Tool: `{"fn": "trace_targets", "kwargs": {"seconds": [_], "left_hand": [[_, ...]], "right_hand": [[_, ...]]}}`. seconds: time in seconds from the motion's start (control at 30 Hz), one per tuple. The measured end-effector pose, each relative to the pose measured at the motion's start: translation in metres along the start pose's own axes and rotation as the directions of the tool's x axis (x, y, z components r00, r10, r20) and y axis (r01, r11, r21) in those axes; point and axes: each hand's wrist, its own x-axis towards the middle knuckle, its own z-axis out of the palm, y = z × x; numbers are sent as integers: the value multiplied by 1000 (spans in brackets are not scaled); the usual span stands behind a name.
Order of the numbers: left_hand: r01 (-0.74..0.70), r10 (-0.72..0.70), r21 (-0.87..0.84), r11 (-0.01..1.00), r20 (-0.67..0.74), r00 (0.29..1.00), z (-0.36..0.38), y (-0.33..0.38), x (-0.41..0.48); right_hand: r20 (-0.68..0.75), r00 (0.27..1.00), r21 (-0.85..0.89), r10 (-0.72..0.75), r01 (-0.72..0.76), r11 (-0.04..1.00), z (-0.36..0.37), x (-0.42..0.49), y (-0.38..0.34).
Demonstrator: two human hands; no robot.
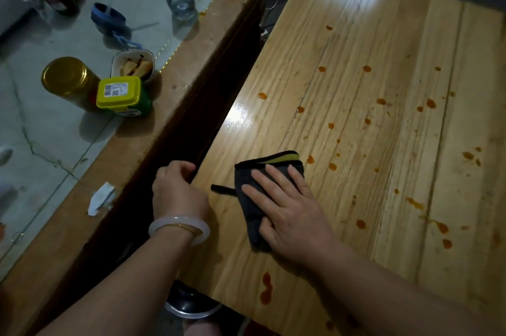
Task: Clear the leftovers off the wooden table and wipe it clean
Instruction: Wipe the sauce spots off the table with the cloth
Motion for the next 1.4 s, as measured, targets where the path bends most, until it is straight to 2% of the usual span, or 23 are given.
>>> {"fn": "trace_targets", "kwargs": {"seconds": [0.17,0.3,0.5,0.6,0.67,0.77,0.83,1.07,1.2,1.4], "left_hand": [[-351,355,58,934,-74,932,31,30,-10],[-458,467,109,882,-69,882,52,47,-1],[-382,394,201,902,-22,919,76,58,16],[-369,389,248,896,-33,921,84,57,18],[-363,387,275,890,-40,921,87,56,16],[-355,383,294,888,-42,923,90,56,15],[-356,386,295,887,-45,922,92,57,15],[-361,395,291,886,-64,917,92,56,18],[-351,383,291,890,-59,922,92,58,17],[-333,373,322,886,-69,925,90,58,17]], "right_hand": [[-82,992,34,92,-90,995,-2,13,18],[-116,975,32,192,-189,981,-6,26,38],[-161,927,55,339,-335,941,-12,54,72],[-176,927,65,332,-325,943,-12,58,78],[-159,952,43,261,-258,965,-11,54,80],[-106,993,5,60,-60,998,-11,50,84],[-87,995,-2,-41,41,999,-13,53,89],[-47,985,-1,-167,167,986,-21,91,98],[-52,991,-5,-121,121,993,-25,124,101],[-73,995,-4,61,-61,998,-27,153,109]]}}
